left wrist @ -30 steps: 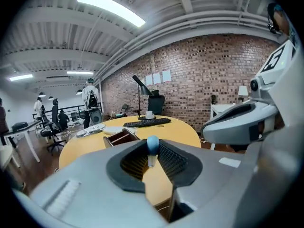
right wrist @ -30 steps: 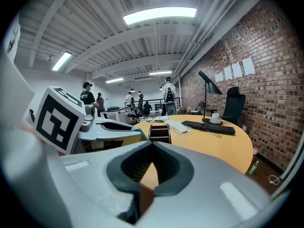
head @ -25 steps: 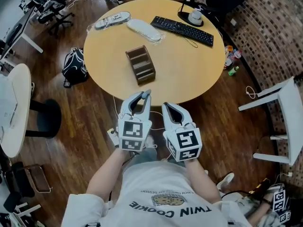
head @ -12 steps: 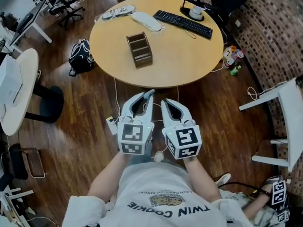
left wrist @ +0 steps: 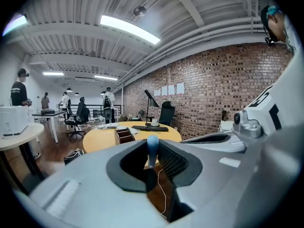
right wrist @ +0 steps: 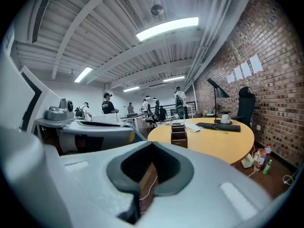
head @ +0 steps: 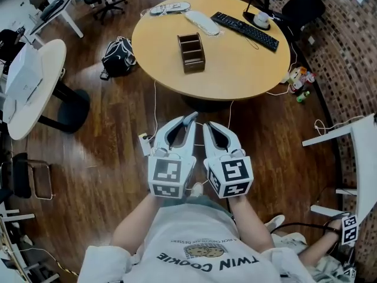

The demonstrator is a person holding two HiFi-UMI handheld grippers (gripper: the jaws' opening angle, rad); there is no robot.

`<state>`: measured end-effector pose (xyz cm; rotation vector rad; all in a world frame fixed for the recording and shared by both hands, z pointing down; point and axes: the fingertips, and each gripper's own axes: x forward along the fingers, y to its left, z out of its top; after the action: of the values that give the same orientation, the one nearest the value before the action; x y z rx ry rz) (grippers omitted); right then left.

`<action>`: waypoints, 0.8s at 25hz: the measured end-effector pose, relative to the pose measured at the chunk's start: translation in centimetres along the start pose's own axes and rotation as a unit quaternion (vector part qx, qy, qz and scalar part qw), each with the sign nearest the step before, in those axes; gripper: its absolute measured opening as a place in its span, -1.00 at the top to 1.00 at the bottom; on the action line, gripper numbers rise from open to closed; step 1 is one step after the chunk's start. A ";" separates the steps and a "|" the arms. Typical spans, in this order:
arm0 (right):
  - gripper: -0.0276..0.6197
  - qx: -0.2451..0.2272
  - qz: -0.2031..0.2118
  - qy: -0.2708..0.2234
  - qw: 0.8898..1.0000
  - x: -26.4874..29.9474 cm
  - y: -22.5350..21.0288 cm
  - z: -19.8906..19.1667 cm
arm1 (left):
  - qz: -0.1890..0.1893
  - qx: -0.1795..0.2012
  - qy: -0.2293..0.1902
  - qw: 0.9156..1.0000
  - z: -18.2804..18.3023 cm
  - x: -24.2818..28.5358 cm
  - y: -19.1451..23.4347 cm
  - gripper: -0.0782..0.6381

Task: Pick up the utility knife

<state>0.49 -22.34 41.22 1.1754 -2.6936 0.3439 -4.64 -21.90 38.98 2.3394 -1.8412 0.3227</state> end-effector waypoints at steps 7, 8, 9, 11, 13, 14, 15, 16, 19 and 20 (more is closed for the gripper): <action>0.91 -0.002 0.013 0.008 1.000 -0.8 2.8 -1.0 | 0.015 -0.008 0.014 1.000 -1.6 -2.7 0.6 0.58; 0.91 -0.001 0.012 0.009 1.000 -1.0 3.2 -1.1 | 0.014 -0.009 0.015 1.000 -1.8 -3.1 0.6 0.58; 0.91 0.000 0.011 0.009 1.000 -1.3 3.6 -1.3 | 0.013 -0.009 0.015 1.000 -1.9 -3.6 0.5 0.58; 0.91 -0.001 0.008 0.008 1.000 -1.8 4.6 -1.5 | 0.011 -0.010 0.016 1.000 -2.3 -4.7 0.6 0.58; 0.91 -0.003 0.006 0.008 1.000 -2.4 5.8 -1.7 | 0.008 -0.012 0.015 1.000 -2.7 -5.9 0.6 0.58; 0.91 -0.005 0.005 0.008 1.000 -2.7 6.4 -1.9 | 0.007 -0.012 0.016 1.000 -2.9 -6.5 0.7 0.58; 0.91 -0.006 0.003 0.008 1.000 -3.0 7.1 -2.0 | 0.005 -0.012 0.016 1.000 -3.2 -7.2 0.7 0.58; 0.91 -0.007 0.000 0.008 1.000 -3.4 7.7 -2.1 | 0.002 -0.013 0.017 1.000 -3.4 -7.9 0.6 0.58; 0.91 -0.010 -0.008 0.009 1.000 -4.8 9.5 -2.5 | -0.008 -0.018 0.018 1.000 -4.1 -10.0 0.4 0.58; 0.91 -0.011 -0.010 0.009 1.000 -5.2 10.2 -2.6 | -0.010 -0.019 0.018 1.000 -4.3 -10.7 0.3 0.58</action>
<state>-3.36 -11.26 41.00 1.1874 -2.6619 0.3198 -7.71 -10.88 40.33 2.3113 -1.7900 0.3214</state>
